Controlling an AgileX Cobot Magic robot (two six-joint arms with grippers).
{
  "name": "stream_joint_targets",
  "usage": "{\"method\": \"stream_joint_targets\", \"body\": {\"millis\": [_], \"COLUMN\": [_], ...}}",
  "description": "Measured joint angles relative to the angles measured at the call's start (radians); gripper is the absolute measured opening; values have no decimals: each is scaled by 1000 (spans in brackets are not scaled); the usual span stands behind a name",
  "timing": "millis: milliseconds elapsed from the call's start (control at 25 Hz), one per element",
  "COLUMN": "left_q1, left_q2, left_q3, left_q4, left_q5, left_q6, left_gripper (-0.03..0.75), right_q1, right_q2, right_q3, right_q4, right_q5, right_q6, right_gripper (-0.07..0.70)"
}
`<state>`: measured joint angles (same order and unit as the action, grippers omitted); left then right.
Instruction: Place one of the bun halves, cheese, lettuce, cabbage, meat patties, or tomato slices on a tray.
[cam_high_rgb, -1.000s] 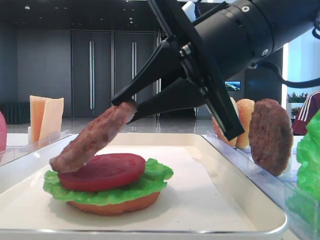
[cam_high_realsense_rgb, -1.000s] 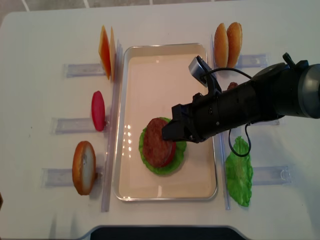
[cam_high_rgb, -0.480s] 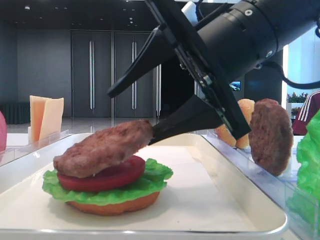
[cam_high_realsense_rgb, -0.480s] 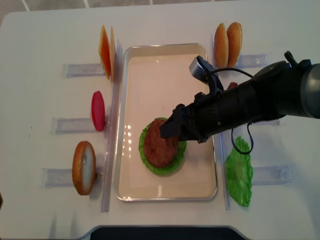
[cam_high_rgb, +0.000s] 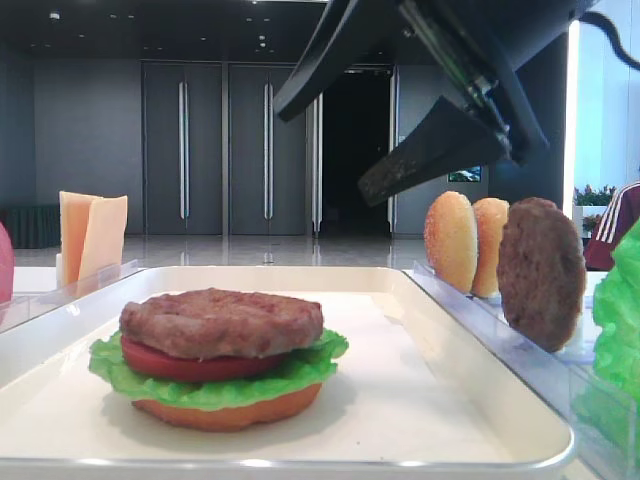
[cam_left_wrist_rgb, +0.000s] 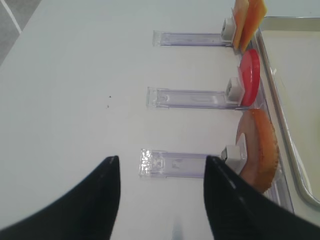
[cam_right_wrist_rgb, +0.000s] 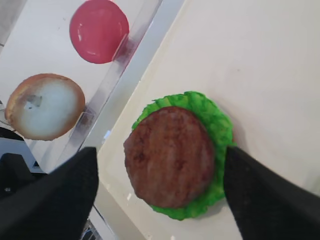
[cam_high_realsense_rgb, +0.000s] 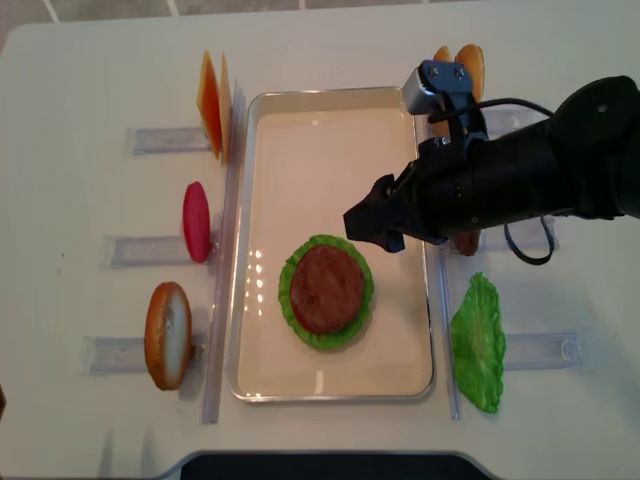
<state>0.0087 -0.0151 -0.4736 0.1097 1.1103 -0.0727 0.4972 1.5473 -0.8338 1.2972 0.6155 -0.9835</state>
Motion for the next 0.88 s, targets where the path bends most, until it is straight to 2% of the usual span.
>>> {"method": "stream_joint_targets", "body": {"millis": [120, 320, 600, 880], "left_q1": [0, 0, 0, 0], "left_q2": [0, 0, 0, 0], "left_q3": [0, 0, 0, 0], "left_q4": [0, 0, 0, 0], "left_q5": [0, 0, 0, 0], "left_q6": [0, 0, 0, 0], "left_gripper": [409, 409, 409, 409], "right_q1": [-35, -129, -322, -468], "right_q2": [-59, -154, -259, -293], "right_q3": [0, 0, 0, 0], "right_q4": [-128, -425, -812, -1127], "right_q5": [-4, 43, 184, 334], "right_q6": [96, 340, 643, 836], "right_gripper": [527, 527, 527, 527]}}
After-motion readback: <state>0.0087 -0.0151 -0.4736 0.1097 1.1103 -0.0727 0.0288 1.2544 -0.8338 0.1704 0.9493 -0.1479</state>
